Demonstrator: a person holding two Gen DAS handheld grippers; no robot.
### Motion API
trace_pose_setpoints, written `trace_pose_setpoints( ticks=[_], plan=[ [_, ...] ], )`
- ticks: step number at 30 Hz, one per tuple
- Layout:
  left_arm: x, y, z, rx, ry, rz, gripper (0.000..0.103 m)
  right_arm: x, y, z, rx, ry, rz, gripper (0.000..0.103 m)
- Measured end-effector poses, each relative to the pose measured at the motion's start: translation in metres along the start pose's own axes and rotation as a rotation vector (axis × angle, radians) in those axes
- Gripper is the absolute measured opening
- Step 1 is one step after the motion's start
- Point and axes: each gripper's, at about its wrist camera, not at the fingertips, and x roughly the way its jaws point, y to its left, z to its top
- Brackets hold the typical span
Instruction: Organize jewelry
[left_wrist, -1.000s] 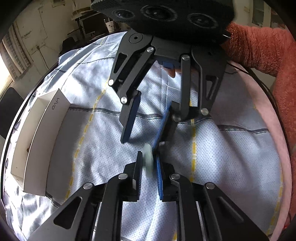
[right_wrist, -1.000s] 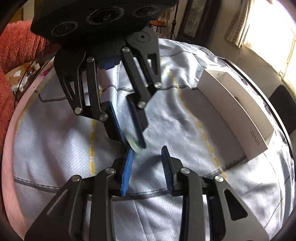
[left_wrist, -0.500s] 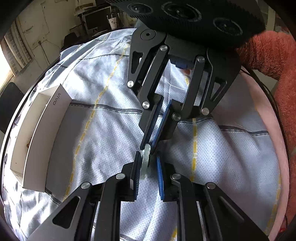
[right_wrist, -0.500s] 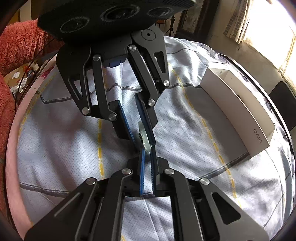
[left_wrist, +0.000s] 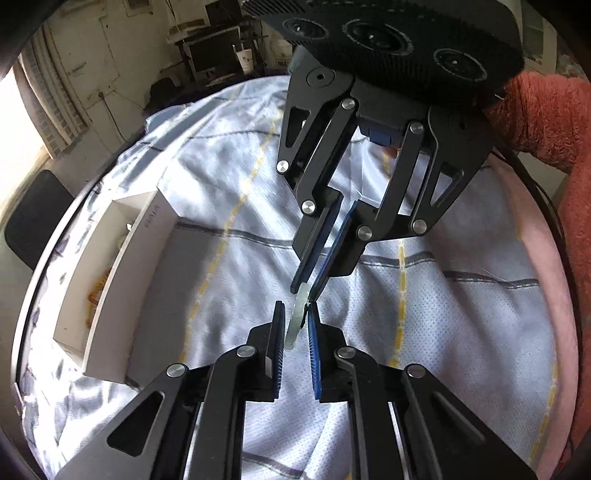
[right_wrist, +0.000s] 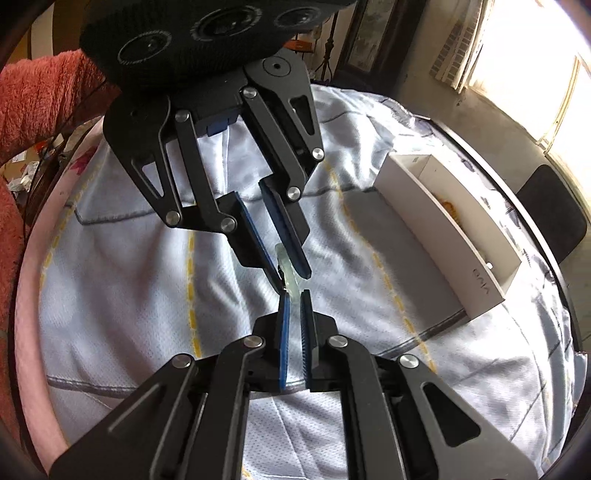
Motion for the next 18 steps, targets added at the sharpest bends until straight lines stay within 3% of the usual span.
trace_pose_setpoints(
  ticks=[8,15,16,18],
  plan=[
    [-0.025,0.005,0.001,0.016,-0.031,0.078,0.011,-0.01,-0.011,0.024,-0.037,-0.001,-0.047,0.005],
    [-0.057,0.059,0.027,-0.038,-0.123,0.173,0.01,-0.005,-0.063,0.066,-0.027,0.002,-0.108,0.004],
    [-0.057,0.063,0.03,-0.037,-0.128,0.194,0.01,-0.001,-0.071,0.071,-0.017,0.001,-0.115,0.0],
    [-0.044,0.075,0.038,-0.036,-0.12,0.247,0.004,0.012,-0.085,0.077,-0.014,0.041,-0.16,0.0]
  ],
)
